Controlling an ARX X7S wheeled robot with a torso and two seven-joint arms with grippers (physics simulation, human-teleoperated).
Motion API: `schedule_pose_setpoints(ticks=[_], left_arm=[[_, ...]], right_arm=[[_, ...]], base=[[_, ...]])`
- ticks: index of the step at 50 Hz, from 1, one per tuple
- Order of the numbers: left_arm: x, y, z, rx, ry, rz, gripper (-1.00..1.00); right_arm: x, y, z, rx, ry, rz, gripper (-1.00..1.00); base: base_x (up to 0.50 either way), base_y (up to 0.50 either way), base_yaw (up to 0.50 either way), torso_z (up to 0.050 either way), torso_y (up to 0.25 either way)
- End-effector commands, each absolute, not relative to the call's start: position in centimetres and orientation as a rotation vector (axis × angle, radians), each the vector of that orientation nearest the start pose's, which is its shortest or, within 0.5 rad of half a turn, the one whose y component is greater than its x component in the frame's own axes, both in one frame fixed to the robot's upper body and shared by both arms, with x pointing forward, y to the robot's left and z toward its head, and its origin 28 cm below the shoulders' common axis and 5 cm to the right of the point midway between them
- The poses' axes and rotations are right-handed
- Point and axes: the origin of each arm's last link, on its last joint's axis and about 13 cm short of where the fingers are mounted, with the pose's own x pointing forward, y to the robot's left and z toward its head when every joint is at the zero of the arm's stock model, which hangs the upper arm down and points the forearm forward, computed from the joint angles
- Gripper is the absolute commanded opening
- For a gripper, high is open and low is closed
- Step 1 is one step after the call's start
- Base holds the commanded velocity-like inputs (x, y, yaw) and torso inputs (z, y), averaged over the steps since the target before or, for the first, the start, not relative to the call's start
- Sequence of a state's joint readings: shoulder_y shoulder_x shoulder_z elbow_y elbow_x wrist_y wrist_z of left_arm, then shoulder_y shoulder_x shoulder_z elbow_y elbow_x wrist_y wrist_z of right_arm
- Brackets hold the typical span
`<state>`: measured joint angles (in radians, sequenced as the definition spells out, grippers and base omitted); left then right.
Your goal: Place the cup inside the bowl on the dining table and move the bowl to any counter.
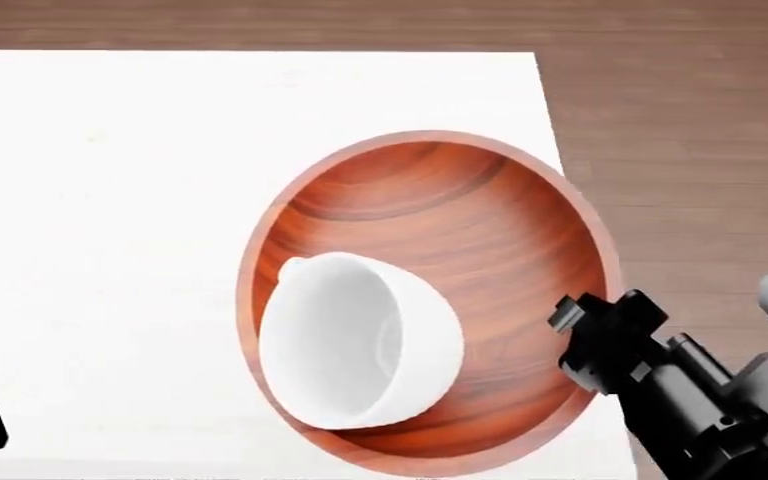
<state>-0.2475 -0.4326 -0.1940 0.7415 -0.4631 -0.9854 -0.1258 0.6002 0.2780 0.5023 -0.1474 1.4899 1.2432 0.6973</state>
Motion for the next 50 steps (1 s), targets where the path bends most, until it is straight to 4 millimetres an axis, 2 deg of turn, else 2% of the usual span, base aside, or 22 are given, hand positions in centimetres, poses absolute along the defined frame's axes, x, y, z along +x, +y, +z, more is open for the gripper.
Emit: schedule_pose_setpoints(ticks=[1, 50], left_arm=[[20.67, 28.09, 17.03, 0.118, -0.035, 0.016, 1.0], [20.59, 28.26, 16.96, 0.121, -0.031, 0.019, 1.0]], right_arm=[[25.51, -16.99, 19.59, 0.789, 0.306, 0.148, -1.0], [25.1, -17.31, 18.77, 0.794, 0.31, 0.128, -1.0]], base=[[0.0, -0.5, 0.0, 0.0, 0.0], [0.0, -0.5, 0.0, 0.0, 0.001]])
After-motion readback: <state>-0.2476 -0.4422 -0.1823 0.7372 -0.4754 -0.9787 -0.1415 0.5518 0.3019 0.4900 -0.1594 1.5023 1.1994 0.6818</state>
